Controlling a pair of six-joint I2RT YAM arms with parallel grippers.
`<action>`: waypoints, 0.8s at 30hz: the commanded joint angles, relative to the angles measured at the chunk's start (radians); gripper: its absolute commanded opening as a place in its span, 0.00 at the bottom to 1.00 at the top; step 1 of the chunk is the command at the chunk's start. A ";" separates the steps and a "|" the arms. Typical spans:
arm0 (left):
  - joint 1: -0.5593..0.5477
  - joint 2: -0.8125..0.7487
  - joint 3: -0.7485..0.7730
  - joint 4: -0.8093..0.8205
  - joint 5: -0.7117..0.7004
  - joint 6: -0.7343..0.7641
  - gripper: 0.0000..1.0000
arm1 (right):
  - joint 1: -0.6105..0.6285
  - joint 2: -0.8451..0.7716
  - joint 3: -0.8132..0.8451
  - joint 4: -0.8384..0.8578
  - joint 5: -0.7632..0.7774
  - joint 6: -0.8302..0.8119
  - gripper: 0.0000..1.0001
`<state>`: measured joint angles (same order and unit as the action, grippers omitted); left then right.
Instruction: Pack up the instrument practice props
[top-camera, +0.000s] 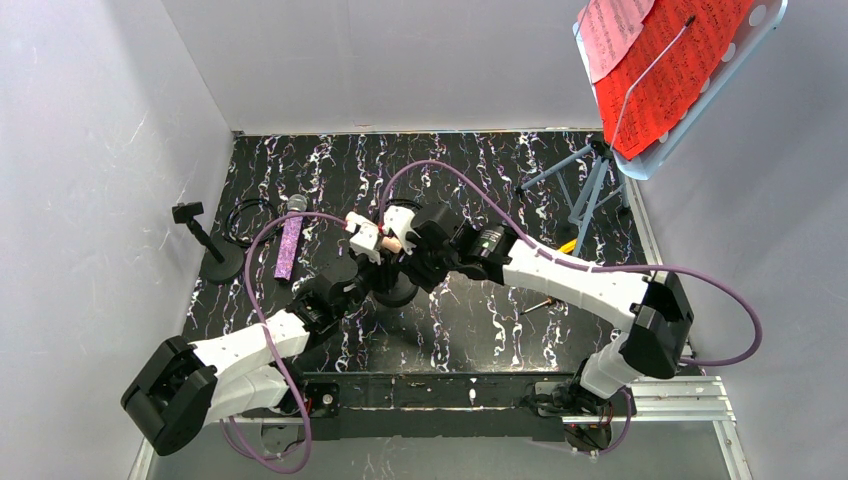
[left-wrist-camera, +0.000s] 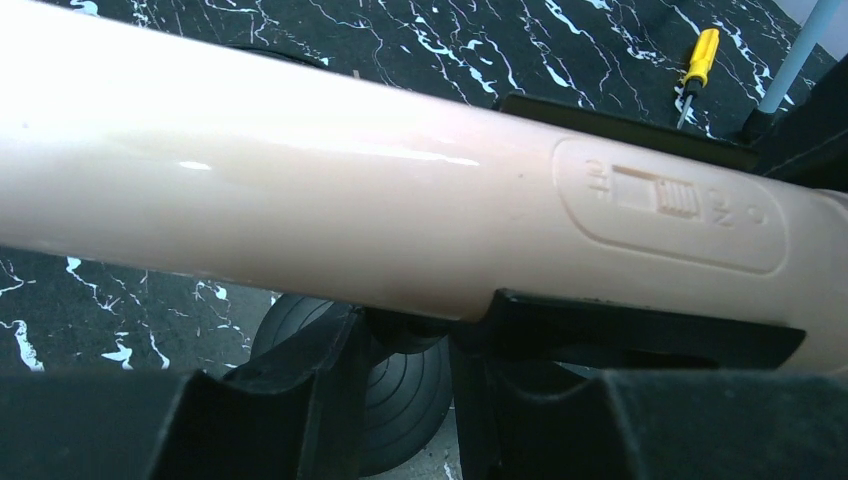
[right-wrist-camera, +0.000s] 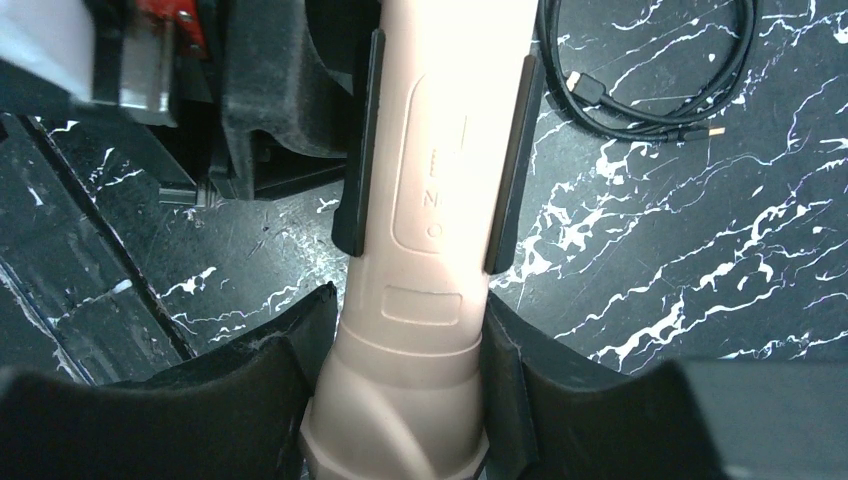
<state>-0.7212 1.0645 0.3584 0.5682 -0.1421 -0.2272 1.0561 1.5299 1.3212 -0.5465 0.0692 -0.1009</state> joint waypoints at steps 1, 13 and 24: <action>0.038 0.036 -0.004 -0.133 -0.249 -0.015 0.00 | 0.002 -0.104 -0.044 -0.156 -0.007 -0.004 0.01; 0.046 0.079 0.017 -0.189 -0.369 -0.031 0.00 | 0.002 -0.175 -0.137 -0.194 -0.102 0.046 0.01; 0.098 0.105 0.031 -0.202 -0.376 -0.040 0.00 | 0.001 -0.234 -0.197 -0.242 -0.141 0.083 0.01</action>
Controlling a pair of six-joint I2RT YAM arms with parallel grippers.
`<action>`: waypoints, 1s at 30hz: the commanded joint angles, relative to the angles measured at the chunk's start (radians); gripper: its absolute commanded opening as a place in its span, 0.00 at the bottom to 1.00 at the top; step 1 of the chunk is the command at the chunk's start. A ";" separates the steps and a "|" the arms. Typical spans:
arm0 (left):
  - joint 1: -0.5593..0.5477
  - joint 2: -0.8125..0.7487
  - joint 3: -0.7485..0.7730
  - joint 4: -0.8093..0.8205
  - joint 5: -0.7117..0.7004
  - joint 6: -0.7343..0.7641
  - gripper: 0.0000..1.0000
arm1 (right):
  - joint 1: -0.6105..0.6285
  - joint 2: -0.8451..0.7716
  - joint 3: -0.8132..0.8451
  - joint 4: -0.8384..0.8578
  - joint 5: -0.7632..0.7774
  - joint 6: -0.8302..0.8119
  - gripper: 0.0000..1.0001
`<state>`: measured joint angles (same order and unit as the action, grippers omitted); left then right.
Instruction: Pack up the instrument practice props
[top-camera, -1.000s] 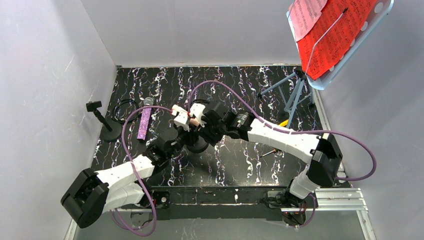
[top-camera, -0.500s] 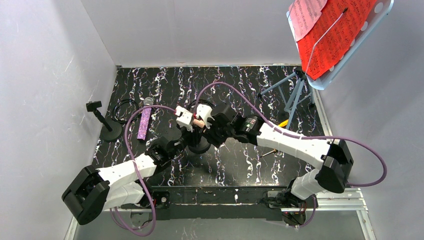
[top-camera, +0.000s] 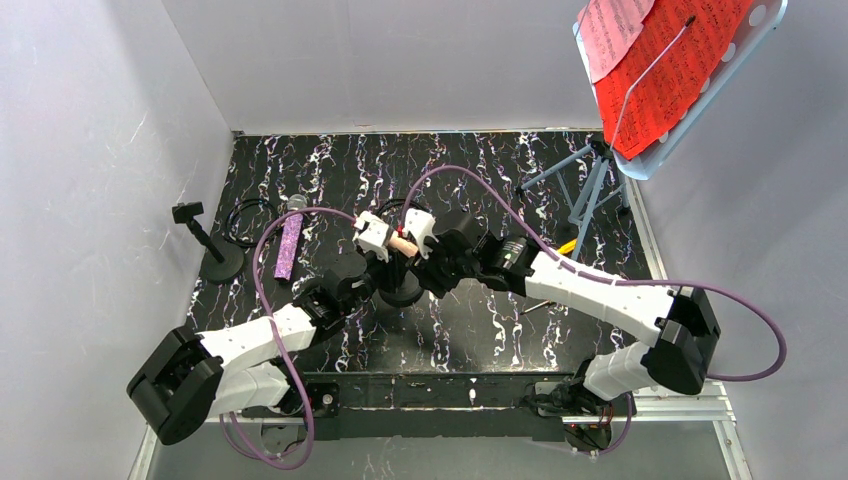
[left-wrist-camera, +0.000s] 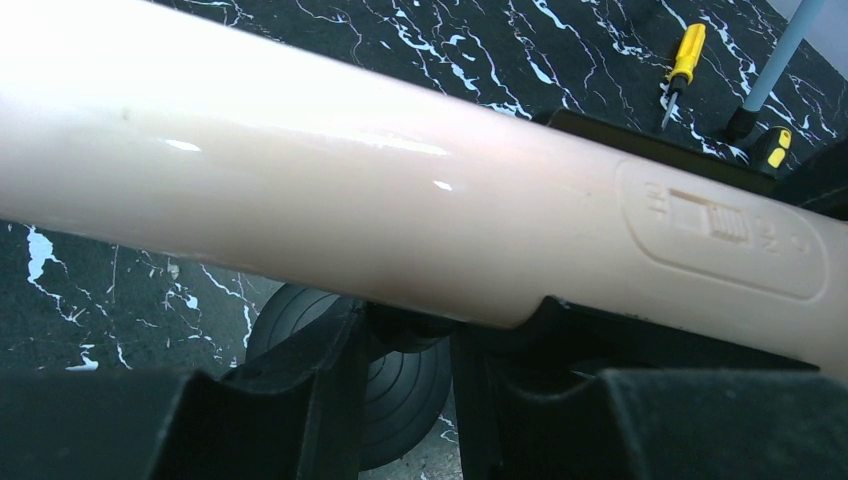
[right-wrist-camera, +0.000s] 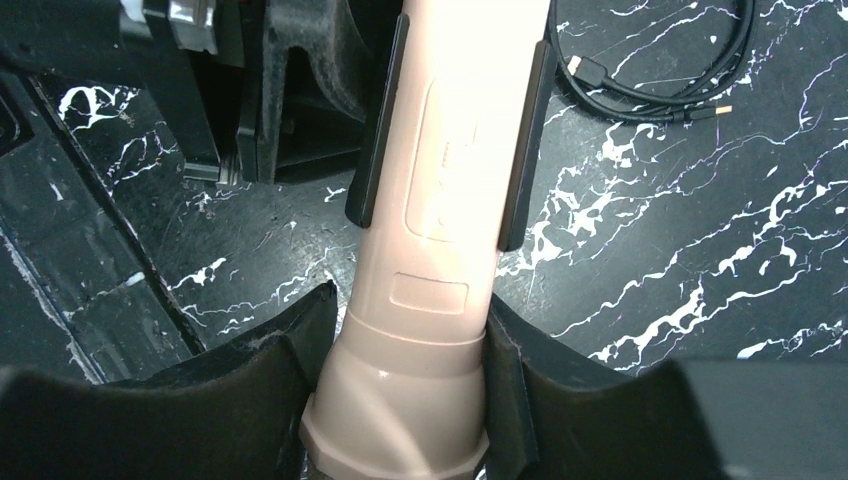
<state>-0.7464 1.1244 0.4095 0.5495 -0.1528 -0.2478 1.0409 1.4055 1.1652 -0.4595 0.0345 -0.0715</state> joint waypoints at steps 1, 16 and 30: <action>0.128 0.046 -0.020 -0.184 -0.366 -0.022 0.00 | 0.016 -0.114 -0.046 -0.332 -0.109 0.059 0.01; 0.175 0.055 -0.002 -0.197 -0.348 -0.033 0.00 | 0.017 -0.185 -0.084 -0.378 -0.115 0.104 0.01; 0.272 0.026 0.012 -0.212 -0.315 -0.058 0.00 | 0.016 -0.197 -0.082 -0.378 -0.116 0.105 0.01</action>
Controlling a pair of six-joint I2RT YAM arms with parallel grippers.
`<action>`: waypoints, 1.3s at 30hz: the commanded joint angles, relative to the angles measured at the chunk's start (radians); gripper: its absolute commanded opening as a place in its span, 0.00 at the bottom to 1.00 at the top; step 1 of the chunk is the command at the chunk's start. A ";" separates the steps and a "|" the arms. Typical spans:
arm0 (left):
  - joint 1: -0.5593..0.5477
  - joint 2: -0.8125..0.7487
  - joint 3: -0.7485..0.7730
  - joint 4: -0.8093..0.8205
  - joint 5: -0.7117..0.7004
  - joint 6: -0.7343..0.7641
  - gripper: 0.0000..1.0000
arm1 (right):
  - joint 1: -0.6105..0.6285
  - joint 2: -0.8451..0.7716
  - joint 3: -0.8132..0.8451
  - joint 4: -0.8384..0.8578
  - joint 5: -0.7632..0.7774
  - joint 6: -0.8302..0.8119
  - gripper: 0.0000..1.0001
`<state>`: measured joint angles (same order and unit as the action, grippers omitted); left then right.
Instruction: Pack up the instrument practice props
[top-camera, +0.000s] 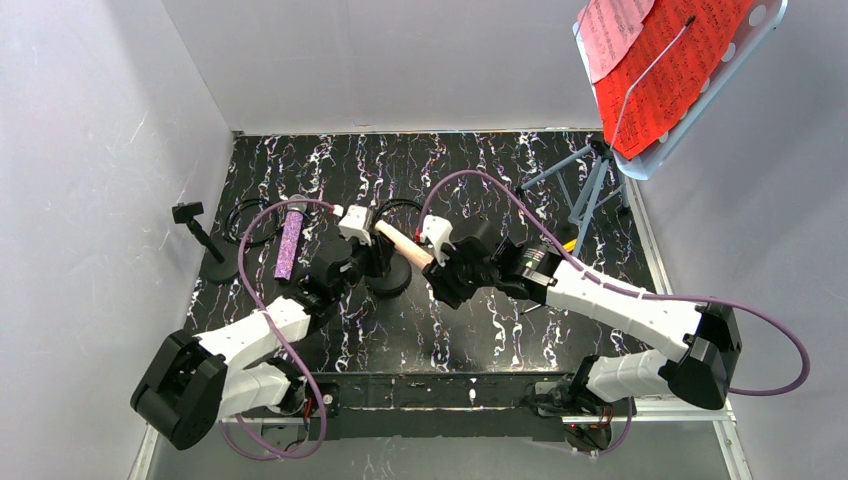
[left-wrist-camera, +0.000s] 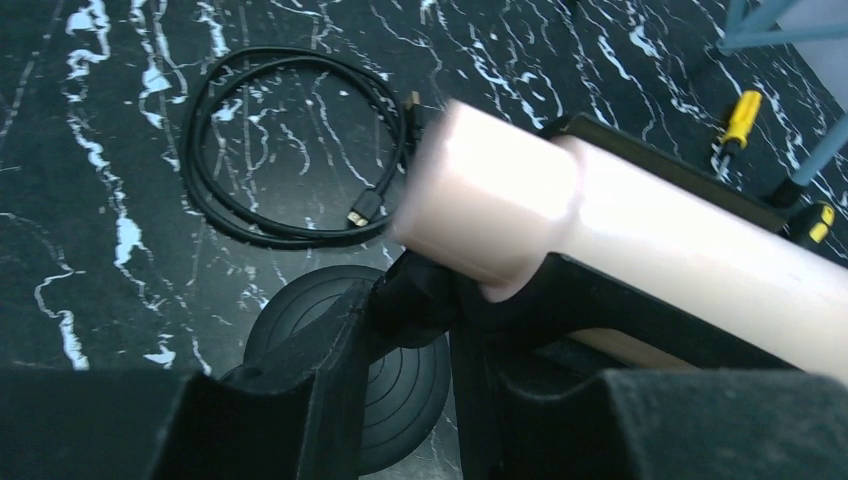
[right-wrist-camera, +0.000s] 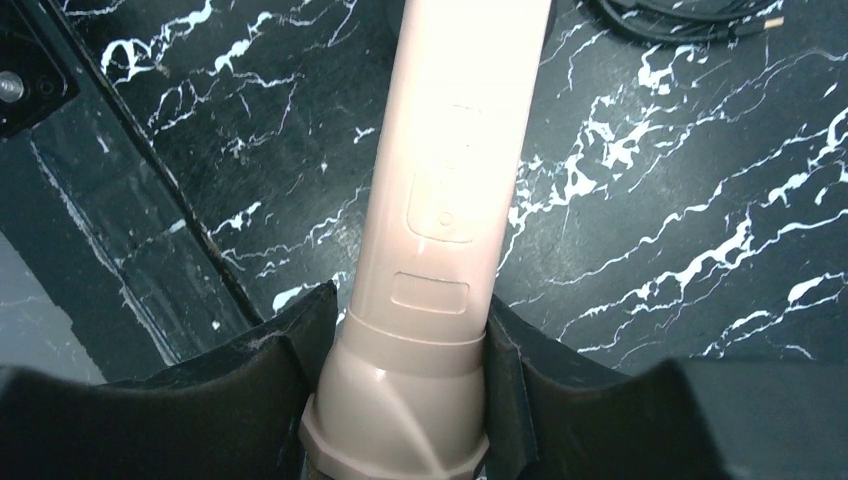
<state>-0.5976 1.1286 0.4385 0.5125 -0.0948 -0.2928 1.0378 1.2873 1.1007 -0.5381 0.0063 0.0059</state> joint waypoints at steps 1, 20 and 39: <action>0.129 0.022 -0.018 -0.175 -0.371 -0.016 0.00 | 0.020 -0.080 -0.015 -0.303 -0.086 0.029 0.01; 0.117 -0.013 -0.008 -0.175 -0.148 0.032 0.00 | 0.020 -0.162 0.063 -0.247 0.197 0.070 0.01; -0.004 -0.184 0.000 -0.304 -0.044 0.006 0.39 | 0.019 -0.086 0.234 -0.085 0.376 0.050 0.01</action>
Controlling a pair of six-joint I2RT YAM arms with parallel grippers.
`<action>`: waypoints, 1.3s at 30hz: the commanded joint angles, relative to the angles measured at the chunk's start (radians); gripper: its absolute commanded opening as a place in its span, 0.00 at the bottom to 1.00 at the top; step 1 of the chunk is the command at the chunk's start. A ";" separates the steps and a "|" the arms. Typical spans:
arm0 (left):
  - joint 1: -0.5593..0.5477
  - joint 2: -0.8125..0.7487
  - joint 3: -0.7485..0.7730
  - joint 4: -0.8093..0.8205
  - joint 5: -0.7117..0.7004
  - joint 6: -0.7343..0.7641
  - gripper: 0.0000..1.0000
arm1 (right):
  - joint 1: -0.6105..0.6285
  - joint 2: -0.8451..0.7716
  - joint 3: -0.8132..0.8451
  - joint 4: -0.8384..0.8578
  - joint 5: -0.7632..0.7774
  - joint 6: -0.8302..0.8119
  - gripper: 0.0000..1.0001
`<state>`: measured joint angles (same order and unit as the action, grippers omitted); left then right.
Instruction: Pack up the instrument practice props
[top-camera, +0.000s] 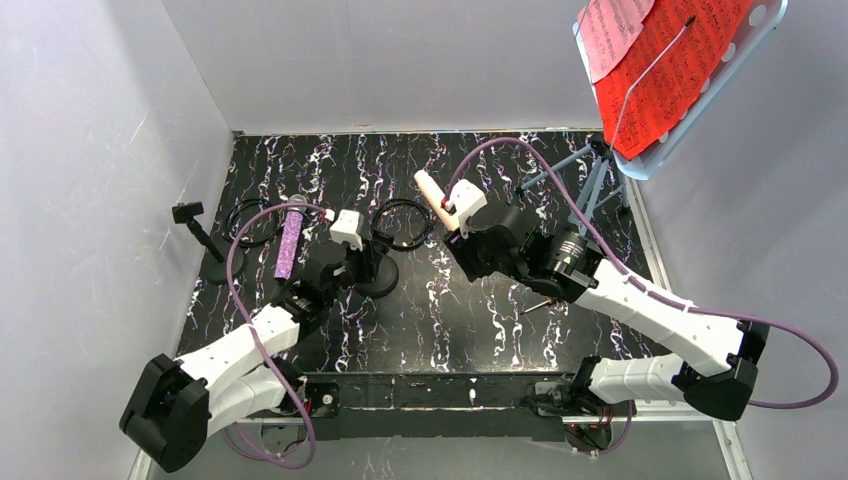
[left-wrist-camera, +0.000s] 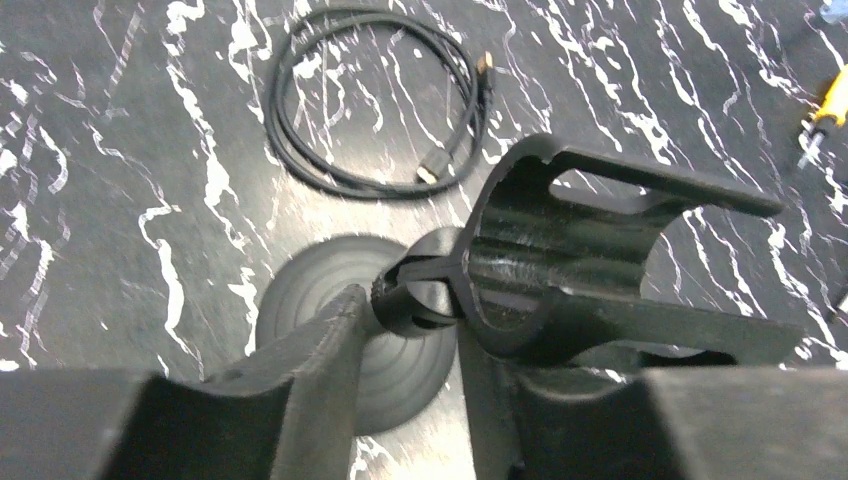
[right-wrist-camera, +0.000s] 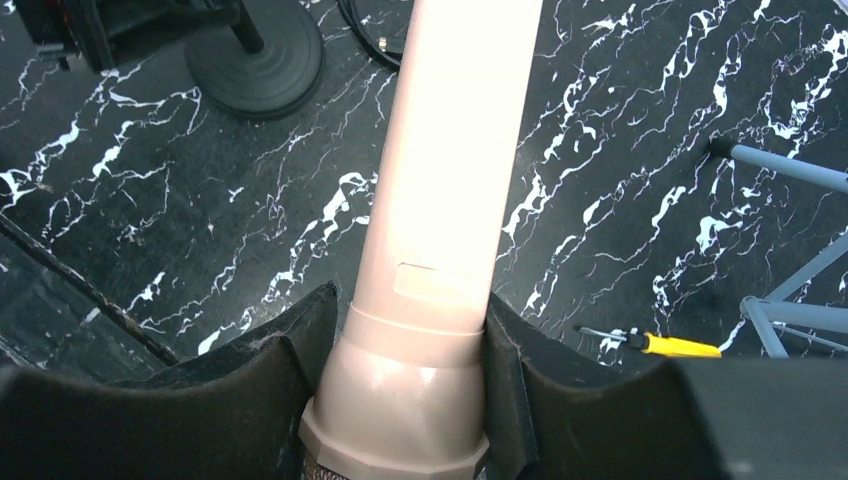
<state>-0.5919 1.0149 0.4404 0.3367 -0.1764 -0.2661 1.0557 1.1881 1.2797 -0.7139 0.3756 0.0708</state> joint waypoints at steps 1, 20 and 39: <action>-0.009 -0.091 0.001 -0.149 0.035 -0.015 0.43 | 0.001 0.021 0.065 0.095 0.002 -0.017 0.01; -0.013 -0.421 0.220 -0.620 0.094 0.364 0.71 | 0.001 0.183 0.256 0.030 -0.208 -0.125 0.01; -0.013 -0.318 0.544 -0.781 0.432 0.833 0.98 | 0.001 0.236 0.374 -0.110 -0.459 -0.261 0.01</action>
<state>-0.5995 0.6678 0.9150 -0.3973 0.1455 0.4751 1.0557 1.4109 1.5814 -0.8024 0.0040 -0.1467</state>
